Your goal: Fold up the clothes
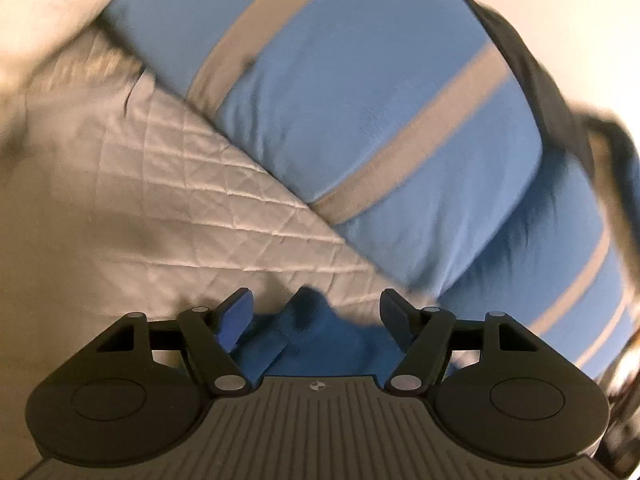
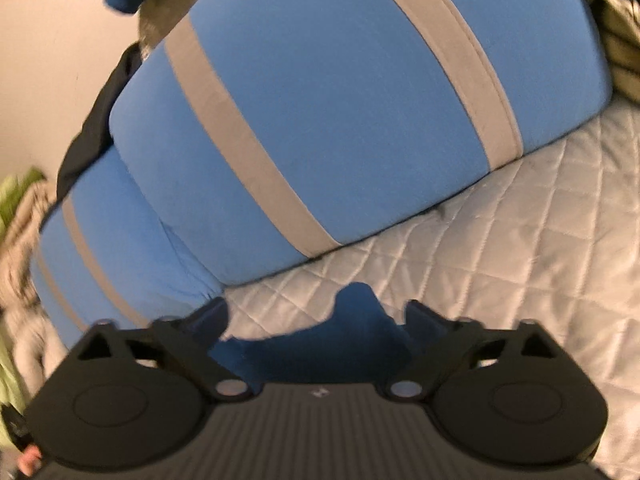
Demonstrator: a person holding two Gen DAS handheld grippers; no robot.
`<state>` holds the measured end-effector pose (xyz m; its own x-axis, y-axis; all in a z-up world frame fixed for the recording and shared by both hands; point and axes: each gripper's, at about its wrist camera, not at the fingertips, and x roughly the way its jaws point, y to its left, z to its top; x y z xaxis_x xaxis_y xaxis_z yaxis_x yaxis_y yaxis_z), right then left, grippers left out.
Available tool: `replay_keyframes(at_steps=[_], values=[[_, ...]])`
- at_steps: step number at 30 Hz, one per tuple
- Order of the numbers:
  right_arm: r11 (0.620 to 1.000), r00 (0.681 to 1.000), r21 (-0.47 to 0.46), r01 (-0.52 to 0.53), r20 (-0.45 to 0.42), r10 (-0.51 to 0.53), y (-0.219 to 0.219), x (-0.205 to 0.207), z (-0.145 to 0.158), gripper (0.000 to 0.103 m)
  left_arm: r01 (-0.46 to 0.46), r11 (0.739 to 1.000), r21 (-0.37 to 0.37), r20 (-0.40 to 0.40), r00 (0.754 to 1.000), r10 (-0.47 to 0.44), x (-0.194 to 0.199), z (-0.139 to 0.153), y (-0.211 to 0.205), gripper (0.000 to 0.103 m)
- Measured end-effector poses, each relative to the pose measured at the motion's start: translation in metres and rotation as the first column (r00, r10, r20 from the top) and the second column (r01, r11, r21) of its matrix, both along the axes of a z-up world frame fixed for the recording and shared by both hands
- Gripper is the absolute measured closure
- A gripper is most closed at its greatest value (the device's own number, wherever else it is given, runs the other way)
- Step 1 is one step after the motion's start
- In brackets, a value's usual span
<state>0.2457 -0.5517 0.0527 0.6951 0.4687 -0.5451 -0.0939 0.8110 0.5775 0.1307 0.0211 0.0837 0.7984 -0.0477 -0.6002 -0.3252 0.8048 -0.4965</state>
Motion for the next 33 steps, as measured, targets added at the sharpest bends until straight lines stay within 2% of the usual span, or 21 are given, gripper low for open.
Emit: replay_keyframes(at_steps=[2,4,6,9,13,18,20,23,30,33], values=[[0.996,1.000,-0.084,-0.009,0.001,0.010,0.004,-0.010,0.006,0.000,0.029,0.996,0.080,-0.015,0.999,-0.028,-0.007,0.007,-0.011,0.033],[0.977,0.999,-0.211,-0.037,0.009,0.040,0.010,-0.021,0.012,0.000,0.052,0.989,0.139,-0.010,0.999,-0.051,-0.014,0.015,-0.021,0.033],[0.936,0.997,-0.346,-0.063,0.017,0.073,0.017,-0.032,0.019,0.000,0.076,0.978,0.194,-0.001,0.997,-0.077,-0.021,0.024,-0.032,0.032],[0.865,0.993,-0.494,-0.083,0.028,0.112,0.026,-0.053,0.028,0.000,0.126,0.945,0.302,0.003,0.991,-0.133,-0.035,0.037,-0.052,0.031],[0.786,0.989,-0.612,-0.090,0.040,0.144,0.031,-0.079,0.042,0.000,0.173,0.896,0.408,0.008,0.981,-0.194,-0.054,0.050,-0.076,0.031],[0.738,0.985,-0.669,-0.090,0.048,0.163,0.028,-0.105,0.068,0.000,0.219,0.844,0.490,0.022,0.964,-0.264,-0.077,0.077,-0.099,0.031],[0.730,0.983,-0.678,-0.088,0.060,0.174,0.024,-0.115,0.084,0.000,0.236,0.833,0.500,0.037,0.955,-0.293,-0.089,0.094,-0.105,0.031],[0.729,0.978,-0.680,-0.083,0.083,0.190,0.014,-0.133,0.113,0.000,0.253,0.833,0.492,0.061,0.944,-0.323,-0.106,0.119,-0.108,0.031],[0.791,0.972,-0.608,-0.066,0.140,0.189,-0.045,-0.180,0.194,0.000,0.257,0.839,0.480,0.107,0.932,-0.347,-0.158,0.168,-0.099,0.031],[0.816,0.969,-0.571,-0.089,0.141,0.204,-0.075,-0.199,0.215,0.000,0.258,0.825,0.503,0.088,0.934,-0.346,-0.178,0.177,-0.094,0.025]])
